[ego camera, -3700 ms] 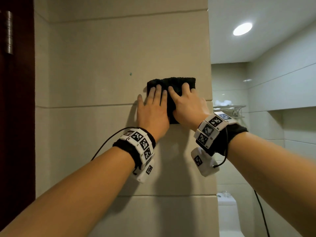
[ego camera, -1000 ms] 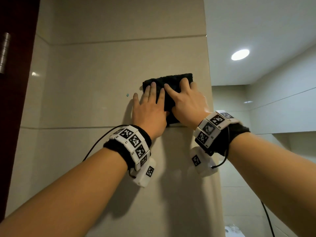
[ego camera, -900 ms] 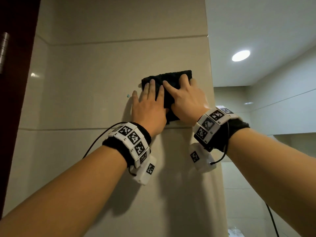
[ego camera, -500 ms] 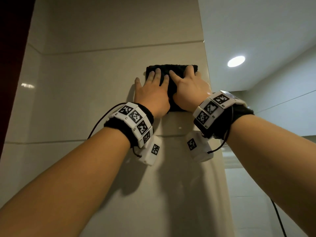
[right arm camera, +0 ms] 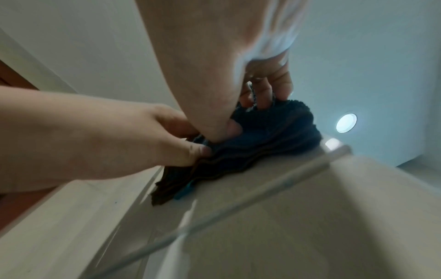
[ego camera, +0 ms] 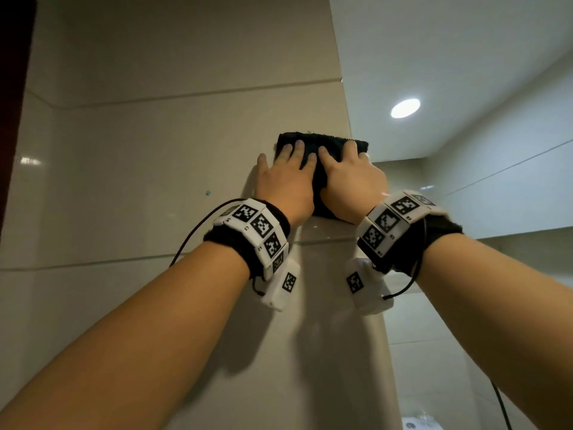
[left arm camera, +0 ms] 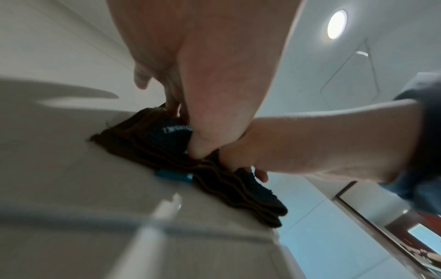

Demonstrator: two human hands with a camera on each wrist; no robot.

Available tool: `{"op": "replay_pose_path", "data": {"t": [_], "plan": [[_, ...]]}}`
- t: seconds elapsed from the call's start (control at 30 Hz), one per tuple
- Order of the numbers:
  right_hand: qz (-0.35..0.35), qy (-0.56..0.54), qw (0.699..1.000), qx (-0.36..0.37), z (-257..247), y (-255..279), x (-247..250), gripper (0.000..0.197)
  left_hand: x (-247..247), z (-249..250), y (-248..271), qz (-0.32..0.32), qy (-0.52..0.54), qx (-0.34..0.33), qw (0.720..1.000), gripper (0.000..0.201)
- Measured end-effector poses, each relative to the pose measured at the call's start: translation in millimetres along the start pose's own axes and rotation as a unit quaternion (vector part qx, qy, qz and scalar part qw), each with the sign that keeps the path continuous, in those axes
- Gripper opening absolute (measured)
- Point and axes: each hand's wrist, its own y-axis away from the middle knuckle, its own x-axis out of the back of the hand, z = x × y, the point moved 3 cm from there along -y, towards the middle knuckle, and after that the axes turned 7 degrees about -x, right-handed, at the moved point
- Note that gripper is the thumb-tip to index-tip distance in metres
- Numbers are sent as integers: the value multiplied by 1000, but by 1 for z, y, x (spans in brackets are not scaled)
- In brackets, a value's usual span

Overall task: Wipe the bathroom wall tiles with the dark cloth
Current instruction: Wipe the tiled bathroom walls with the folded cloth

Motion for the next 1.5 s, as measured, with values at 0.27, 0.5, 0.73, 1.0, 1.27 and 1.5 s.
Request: {"op": "replay_pose_path", "data": {"t": [0.27, 0.5, 0.73, 1.0, 1.27, 1.5], "plan": [[-4, 49, 998, 42, 3, 46, -6, 71, -21, 23, 44, -27, -11, 11, 1000, 77], [-13, 24, 996, 88, -3, 61, -18, 69, -27, 15, 69, -56, -30, 32, 997, 79], [-29, 19, 995, 95, -2, 65, -25, 66, -33, 13, 65, -58, -31, 46, 997, 81], [-33, 47, 994, 98, -5, 37, -14, 77, -26, 1, 44, -31, -18, 53, 998, 80], [-13, 59, 994, 87, -12, 2, -3, 78, -13, -19, 13, -8, 3, 55, 998, 79], [-3, 51, 997, 59, -23, -37, 6, 79, 0, -37, -18, 8, 27, 68, 997, 79]]}}
